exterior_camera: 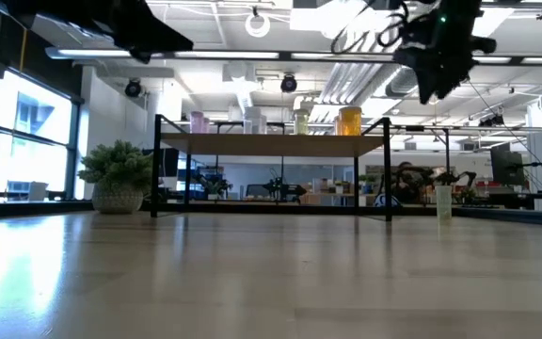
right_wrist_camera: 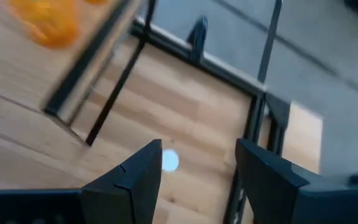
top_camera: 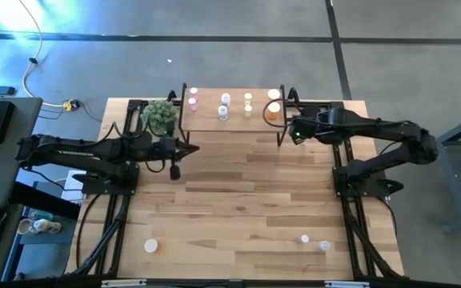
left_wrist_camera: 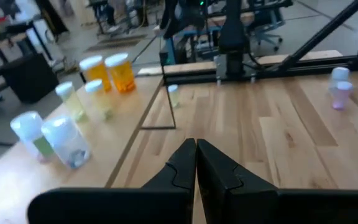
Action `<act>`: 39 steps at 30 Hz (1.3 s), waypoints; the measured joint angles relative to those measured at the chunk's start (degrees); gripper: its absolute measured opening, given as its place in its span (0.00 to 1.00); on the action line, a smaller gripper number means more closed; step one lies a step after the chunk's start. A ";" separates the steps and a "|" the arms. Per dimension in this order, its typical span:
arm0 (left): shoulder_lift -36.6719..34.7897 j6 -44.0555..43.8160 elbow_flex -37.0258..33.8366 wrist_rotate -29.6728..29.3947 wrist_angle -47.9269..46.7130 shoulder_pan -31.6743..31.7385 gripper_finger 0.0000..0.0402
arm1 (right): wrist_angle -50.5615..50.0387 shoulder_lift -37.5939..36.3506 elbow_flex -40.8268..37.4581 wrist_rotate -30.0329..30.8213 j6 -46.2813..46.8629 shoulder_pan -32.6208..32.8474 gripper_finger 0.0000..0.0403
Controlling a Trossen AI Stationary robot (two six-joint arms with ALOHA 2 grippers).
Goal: Pick and place medicine bottles onto shelf by color
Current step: Put the yellow pill bottle on the shelf aligned with the other yellow pill bottles
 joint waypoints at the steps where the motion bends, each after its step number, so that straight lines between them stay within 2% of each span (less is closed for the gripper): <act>1: -0.49 0.92 0.01 0.44 0.10 0.01 0.01 | 0.35 -0.86 -1.34 -1.22 1.54 -0.41 0.49; 8: -2.75 5.52 0.02 0.78 0.27 0.02 0.01 | 1.82 -4.94 -7.44 -10.14 10.94 -1.55 0.49; 16: -2.90 7.24 0.02 0.40 0.37 0.04 0.01 | 3.85 -6.20 -13.56 -15.42 16.37 -1.97 0.49; 21: -2.90 7.29 0.02 -2.15 0.33 0.02 0.01 | 9.78 -6.20 -19.01 -20.14 18.71 -3.00 0.49; 24: -2.90 8.06 0.02 -4.85 0.02 0.04 0.02 | 13.02 -6.18 -22.52 -21.10 19.86 -4.16 0.49; 30: -2.90 8.93 0.01 -5.71 0.00 0.04 0.05 | 18.79 -6.19 -27.34 -21.11 18.80 -5.56 0.49; 34: -2.88 7.05 0.02 -5.73 -0.02 0.04 0.05 | 24.26 -6.18 -29.09 -20.45 16.81 -5.56 0.49; 39: -2.88 6.57 0.02 -5.73 -0.02 0.04 0.05 | 25.39 -6.18 -29.32 -18.52 13.82 -5.56 0.49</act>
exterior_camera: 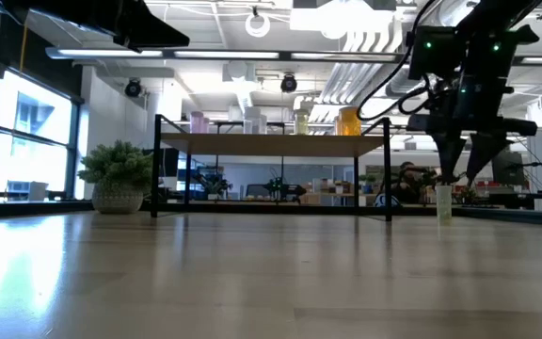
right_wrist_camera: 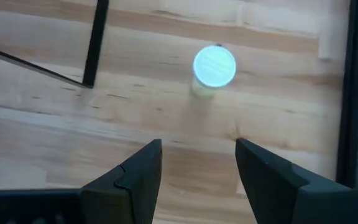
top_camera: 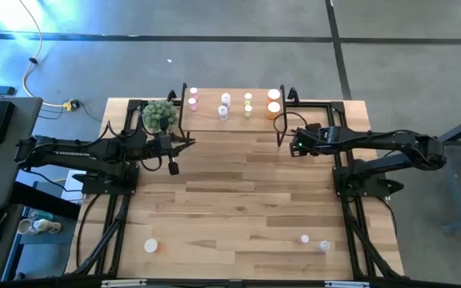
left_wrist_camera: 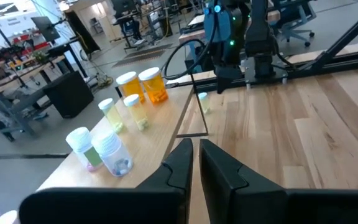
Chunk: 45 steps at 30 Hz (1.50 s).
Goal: Pick and place medicine bottles onto shelf by color
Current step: Put the yellow pill bottle on the shelf aligned with the other yellow pill bottles
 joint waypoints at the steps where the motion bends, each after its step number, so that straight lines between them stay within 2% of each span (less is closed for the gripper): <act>1: 0.00 -0.01 0.00 0.00 0.00 0.00 0.05 | 0.04 0.00 0.18 0.10 -0.91 0.00 0.49; 7: 0.00 -0.03 0.00 0.00 0.00 0.00 0.05 | -0.40 -0.49 2.16 -0.46 -6.95 0.00 0.49; 13: 0.00 -0.10 0.00 0.01 0.00 0.00 0.05 | -4.58 -5.44 3.52 1.66 -6.05 0.00 0.49; 19: 0.00 -0.12 0.00 0.00 0.02 0.00 0.05 | -4.54 -13.20 3.52 4.16 3.64 -3.61 0.49; 24: 0.00 -0.03 0.00 0.00 0.02 0.00 0.05 | -4.49 -16.01 3.52 4.49 15.26 -9.03 0.49; 31: 0.02 -0.14 0.00 -0.84 0.00 0.00 0.05 | -1.77 -12.95 3.52 -3.53 23.94 -13.14 0.49; 35: 0.02 -0.04 0.00 -3.87 -0.73 -0.02 0.05 | 1.72 -10.02 3.52 -4.57 24.44 -13.36 0.49; 39: 0.02 -0.02 0.00 -6.70 -1.86 0.00 0.05 | 0.37 -6.97 3.52 -6.31 25.84 -15.26 0.49; 45: 0.02 -0.01 0.00 -8.21 -2.86 -0.01 0.05 | 1.73 -2.65 3.52 -8.02 25.73 -17.32 0.49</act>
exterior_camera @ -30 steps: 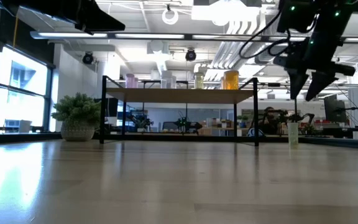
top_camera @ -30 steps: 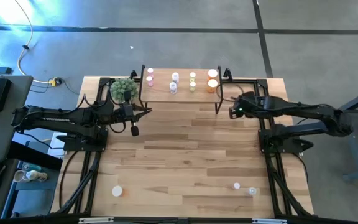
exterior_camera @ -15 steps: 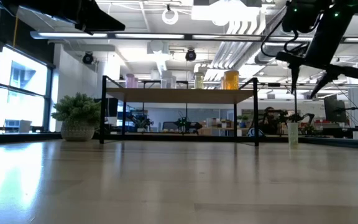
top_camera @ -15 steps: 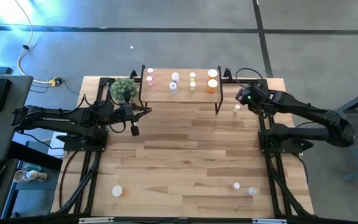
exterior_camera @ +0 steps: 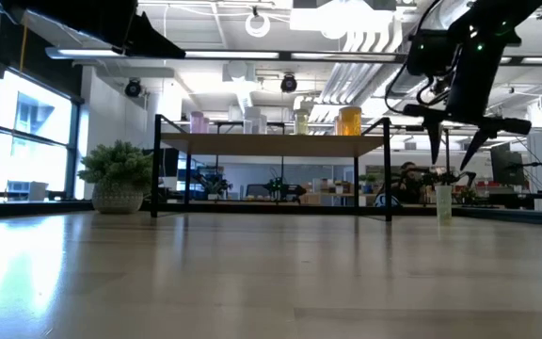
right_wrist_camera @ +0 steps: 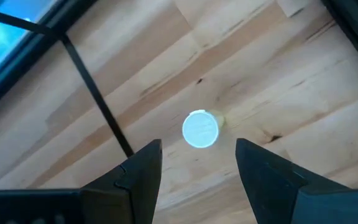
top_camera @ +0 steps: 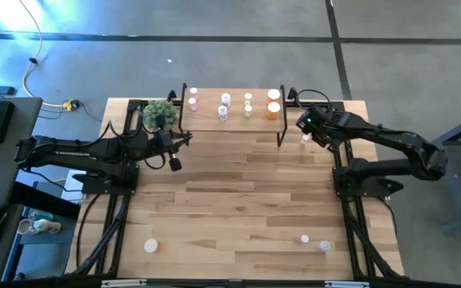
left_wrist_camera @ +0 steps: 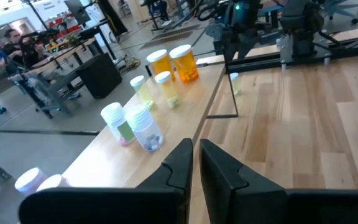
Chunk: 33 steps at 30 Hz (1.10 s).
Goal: Pick and place medicine bottles onto shelf by color
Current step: Put the yellow pill bottle on the shelf aligned with the other yellow pill bottles
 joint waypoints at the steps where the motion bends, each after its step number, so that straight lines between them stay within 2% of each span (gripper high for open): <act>1: 0.00 0.00 0.00 0.00 0.00 0.00 0.05 | 0.08 0.70 0.00 -0.45 -0.11 -0.30 0.49; 4: 0.00 0.00 0.00 0.01 -0.12 -0.01 0.05 | 0.11 2.41 0.00 -2.51 -1.66 -1.49 0.49; 17: 0.00 -0.09 0.00 0.01 -0.15 0.01 0.05 | 2.60 6.27 0.00 -3.86 -3.09 -4.55 0.49; 24: 0.00 -0.02 0.00 0.01 -0.17 -0.01 0.05 | 2.78 6.50 0.00 -4.15 -2.99 -4.80 0.49; 33: 0.00 -0.02 0.00 0.04 -0.64 -0.01 0.05 | 5.27 10.92 0.00 -4.59 -3.96 -4.82 0.49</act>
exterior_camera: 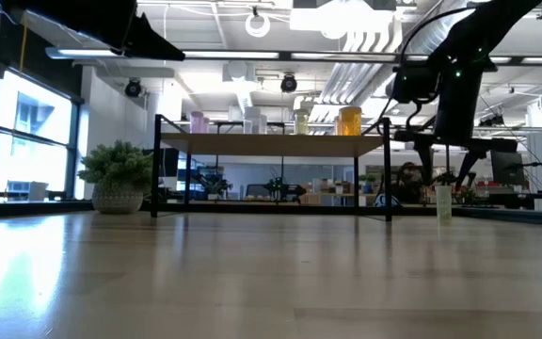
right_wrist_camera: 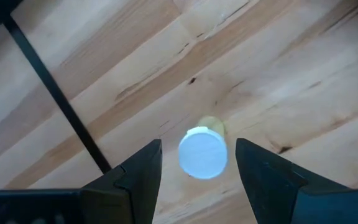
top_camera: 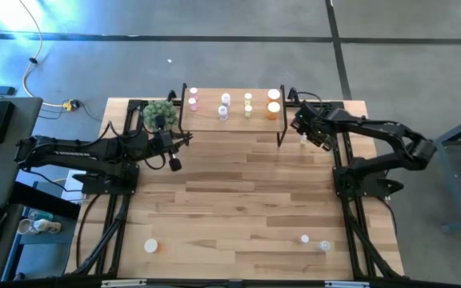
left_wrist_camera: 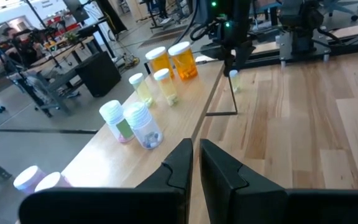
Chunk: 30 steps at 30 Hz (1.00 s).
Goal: Pick and place medicine bottles onto shelf by color
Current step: Put the yellow pill bottle on the shelf aligned with the other yellow pill bottles
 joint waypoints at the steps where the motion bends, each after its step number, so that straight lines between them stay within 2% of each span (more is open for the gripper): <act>1: 0.00 0.00 0.00 0.00 -0.10 0.01 0.05 | 0.30 0.48 0.00 -0.02 -0.29 0.00 0.49; 12: 0.00 0.02 0.00 0.00 -0.83 0.01 0.05 | 0.08 2.68 0.00 0.11 -1.92 0.00 0.47; 23: 0.00 0.02 0.00 0.00 -2.57 0.00 0.05 | -0.71 2.68 0.00 1.26 -4.28 0.00 0.31; 30: 0.00 0.02 0.00 0.00 -2.57 0.00 0.05 | -1.26 2.63 0.00 1.46 -8.73 0.00 0.28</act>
